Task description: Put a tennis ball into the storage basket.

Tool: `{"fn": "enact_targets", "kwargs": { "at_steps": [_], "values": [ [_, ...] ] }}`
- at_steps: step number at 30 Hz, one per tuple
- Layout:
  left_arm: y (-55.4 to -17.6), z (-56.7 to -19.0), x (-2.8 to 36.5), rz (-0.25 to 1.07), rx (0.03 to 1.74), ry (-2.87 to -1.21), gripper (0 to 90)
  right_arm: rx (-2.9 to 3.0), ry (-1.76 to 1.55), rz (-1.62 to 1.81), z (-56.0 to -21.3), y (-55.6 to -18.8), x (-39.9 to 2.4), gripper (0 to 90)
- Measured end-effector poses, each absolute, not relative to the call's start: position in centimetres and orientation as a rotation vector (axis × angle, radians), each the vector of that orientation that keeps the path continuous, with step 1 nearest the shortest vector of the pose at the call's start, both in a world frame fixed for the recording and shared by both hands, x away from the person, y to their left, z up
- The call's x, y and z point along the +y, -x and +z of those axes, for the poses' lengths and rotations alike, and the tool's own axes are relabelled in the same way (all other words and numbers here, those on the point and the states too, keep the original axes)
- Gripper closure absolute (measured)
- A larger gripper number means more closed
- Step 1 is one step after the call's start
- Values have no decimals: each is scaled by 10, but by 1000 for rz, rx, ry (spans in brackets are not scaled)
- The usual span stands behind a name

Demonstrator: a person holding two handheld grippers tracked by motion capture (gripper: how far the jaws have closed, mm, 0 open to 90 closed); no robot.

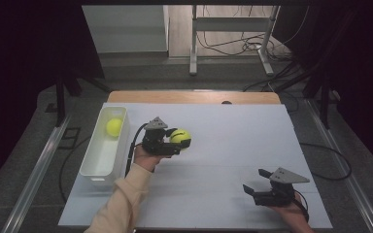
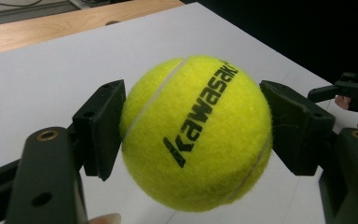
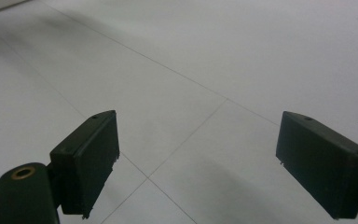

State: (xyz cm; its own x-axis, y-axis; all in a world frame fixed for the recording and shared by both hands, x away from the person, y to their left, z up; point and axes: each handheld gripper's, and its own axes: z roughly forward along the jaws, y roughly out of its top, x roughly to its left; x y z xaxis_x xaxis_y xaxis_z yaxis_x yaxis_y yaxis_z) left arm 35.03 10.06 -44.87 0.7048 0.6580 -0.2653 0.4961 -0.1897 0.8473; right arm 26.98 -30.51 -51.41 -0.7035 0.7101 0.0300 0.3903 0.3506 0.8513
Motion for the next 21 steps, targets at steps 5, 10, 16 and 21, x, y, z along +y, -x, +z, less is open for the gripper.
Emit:
{"fn": "enact_targets", "kwargs": {
  "at_steps": [5, 10, 16, 21],
  "values": [
    [-349, -445, 104, 205, 905, -1837, 269, 2275, -969, 1287, -514, -270, -305, 137],
    [-348, -440, 110, 223, 906, -1826, 269, 2276, -970, 1287, -515, -270, -305, 137],
    [-346, -434, 118, 242, 913, -1803, 269, 2277, -967, 1286, -514, -270, -304, 137],
    [-344, -430, 125, 257, 922, -1778, 269, 2272, -967, 1287, -514, -270, -305, 137]
  ]
}}
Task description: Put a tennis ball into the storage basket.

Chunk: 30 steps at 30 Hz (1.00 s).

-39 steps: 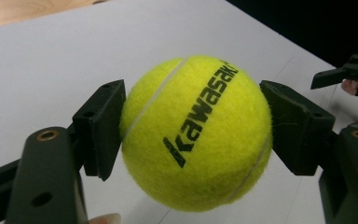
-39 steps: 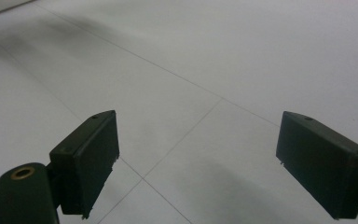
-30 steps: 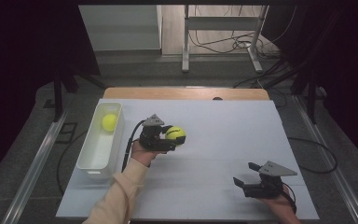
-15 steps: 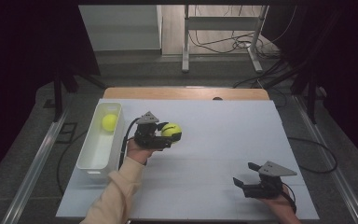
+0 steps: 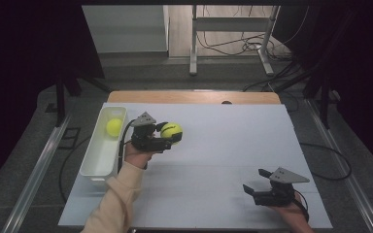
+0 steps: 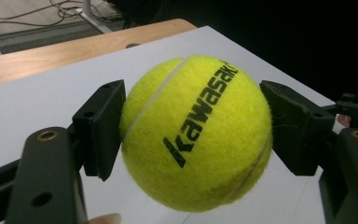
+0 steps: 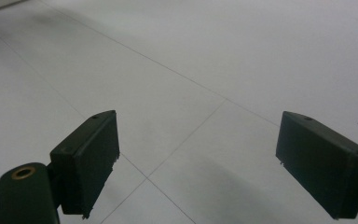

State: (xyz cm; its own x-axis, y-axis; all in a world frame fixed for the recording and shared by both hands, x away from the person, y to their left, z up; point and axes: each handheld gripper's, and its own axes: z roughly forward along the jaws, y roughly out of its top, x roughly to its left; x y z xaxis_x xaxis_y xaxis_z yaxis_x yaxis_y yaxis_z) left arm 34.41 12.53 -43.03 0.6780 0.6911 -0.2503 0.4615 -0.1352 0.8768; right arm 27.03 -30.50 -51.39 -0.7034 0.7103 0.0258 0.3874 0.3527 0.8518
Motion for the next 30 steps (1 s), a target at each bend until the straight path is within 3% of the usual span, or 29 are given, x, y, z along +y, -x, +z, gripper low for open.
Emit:
{"fn": "enact_targets", "kwargs": {
  "at_steps": [30],
  "values": [
    [-340, -417, 157, 318, 967, -1696, 268, 2276, -955, 1284, -514, -270, -304, 139]
  ]
}}
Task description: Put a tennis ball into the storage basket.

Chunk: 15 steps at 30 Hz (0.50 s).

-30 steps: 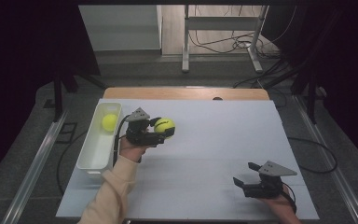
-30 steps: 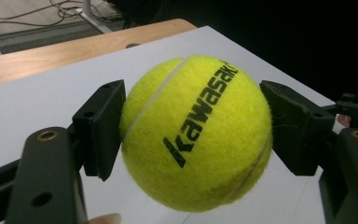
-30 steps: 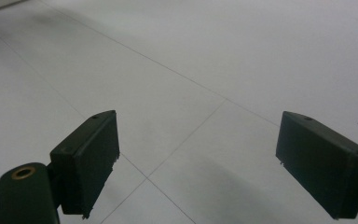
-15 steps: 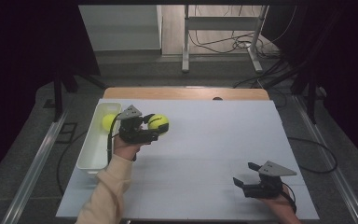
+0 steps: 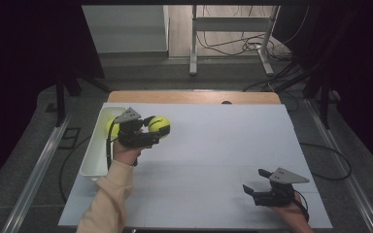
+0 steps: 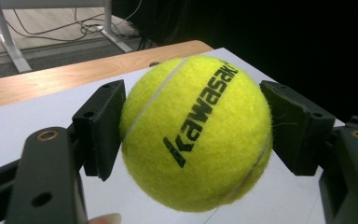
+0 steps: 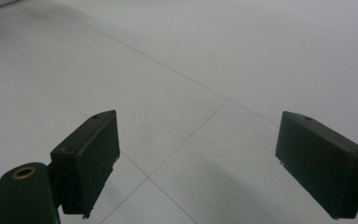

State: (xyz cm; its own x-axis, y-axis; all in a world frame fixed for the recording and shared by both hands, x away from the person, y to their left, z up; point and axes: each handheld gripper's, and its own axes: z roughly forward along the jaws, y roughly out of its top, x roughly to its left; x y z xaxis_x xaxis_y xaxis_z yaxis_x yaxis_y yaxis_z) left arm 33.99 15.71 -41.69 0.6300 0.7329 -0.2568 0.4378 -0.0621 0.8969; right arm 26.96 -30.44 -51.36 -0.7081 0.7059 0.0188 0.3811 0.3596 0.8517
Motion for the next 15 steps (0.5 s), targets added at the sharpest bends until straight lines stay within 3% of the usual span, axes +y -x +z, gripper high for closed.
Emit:
{"fn": "enact_targets", "kwargs": {
  "at_steps": [15],
  "values": [
    [-339, -413, 173, 344, 998, -1663, 268, 2285, -951, 1271, -514, -269, -304, 139]
  ]
}}
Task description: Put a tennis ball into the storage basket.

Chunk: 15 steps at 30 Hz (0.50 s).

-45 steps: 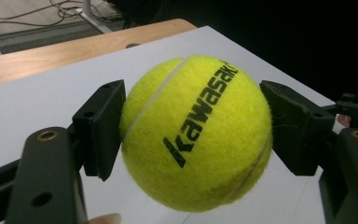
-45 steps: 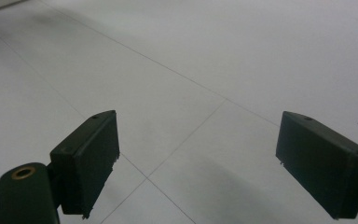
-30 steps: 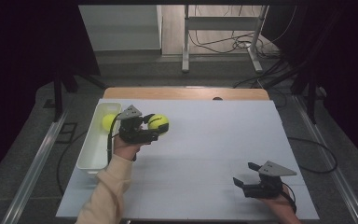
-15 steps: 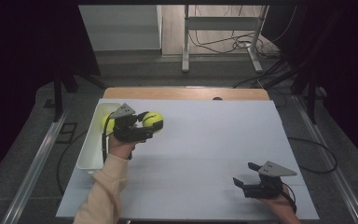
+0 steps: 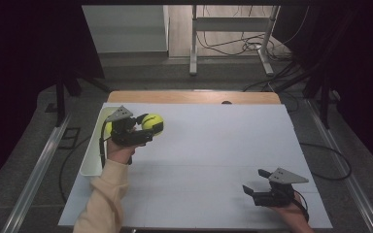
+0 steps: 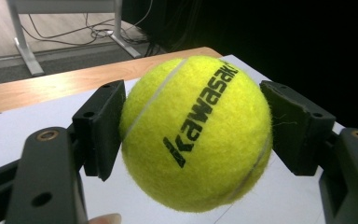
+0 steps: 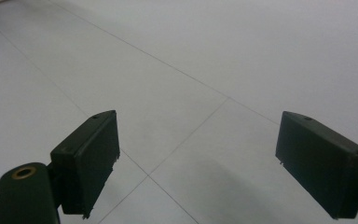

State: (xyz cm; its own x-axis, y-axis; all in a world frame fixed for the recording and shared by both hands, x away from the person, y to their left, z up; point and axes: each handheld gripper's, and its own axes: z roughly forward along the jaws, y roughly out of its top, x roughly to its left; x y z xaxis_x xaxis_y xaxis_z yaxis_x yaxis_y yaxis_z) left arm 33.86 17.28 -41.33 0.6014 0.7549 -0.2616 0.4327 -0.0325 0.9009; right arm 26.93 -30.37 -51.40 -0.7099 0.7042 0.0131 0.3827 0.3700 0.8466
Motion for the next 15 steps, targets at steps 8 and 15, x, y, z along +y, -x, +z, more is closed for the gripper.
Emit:
{"fn": "enact_targets", "kwargs": {
  "at_steps": [8, 15],
  "values": [
    [-337, -413, 179, 357, 1012, -1654, 268, 2285, -945, 1265, -514, -269, -303, 138],
    [-337, -412, 187, 375, 1035, -1643, 268, 2288, -940, 1260, -514, -269, -303, 139]
  ]
}}
